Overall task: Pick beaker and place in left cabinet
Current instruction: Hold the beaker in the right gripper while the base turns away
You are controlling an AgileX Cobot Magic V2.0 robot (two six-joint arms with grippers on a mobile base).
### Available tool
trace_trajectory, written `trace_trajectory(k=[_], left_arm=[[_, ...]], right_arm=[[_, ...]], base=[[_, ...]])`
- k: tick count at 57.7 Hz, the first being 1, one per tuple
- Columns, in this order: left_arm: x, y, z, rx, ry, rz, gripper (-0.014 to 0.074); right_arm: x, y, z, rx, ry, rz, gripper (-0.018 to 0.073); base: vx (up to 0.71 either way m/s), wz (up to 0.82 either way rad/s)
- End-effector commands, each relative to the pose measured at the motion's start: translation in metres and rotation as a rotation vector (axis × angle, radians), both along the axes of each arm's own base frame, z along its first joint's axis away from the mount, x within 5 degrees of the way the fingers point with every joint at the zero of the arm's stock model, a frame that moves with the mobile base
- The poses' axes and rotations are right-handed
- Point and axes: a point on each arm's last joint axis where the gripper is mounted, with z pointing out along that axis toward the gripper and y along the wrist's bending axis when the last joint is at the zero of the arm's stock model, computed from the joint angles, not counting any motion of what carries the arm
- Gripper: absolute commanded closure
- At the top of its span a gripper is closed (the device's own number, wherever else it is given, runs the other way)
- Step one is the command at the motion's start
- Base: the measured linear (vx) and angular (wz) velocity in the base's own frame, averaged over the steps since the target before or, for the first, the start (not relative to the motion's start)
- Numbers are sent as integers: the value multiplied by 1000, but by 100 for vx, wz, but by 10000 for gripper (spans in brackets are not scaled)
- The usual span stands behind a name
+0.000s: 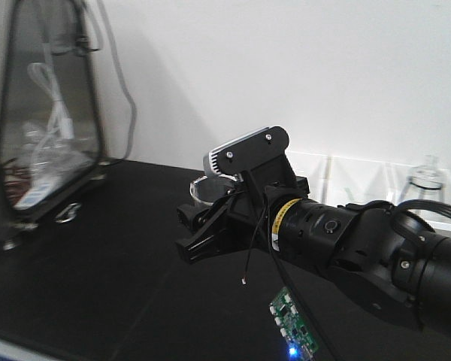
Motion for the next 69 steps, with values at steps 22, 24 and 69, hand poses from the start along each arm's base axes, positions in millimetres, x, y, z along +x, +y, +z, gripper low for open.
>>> trace_trajectory(k=[22,24,69], left_arm=[[-2,0,14,-8,-110,-1,603],[-2,0,14,-8,-110,-1,603],[-2,0,14,-8,-110,-1,603]], right_arm=[[-9,-2,33,87,-113,39,405],[-9,-2,33,87,-113,39,405],[-9,-2,33,87,-113,39,405]], base=[[-16,60],[-16,64],[-17,65]])
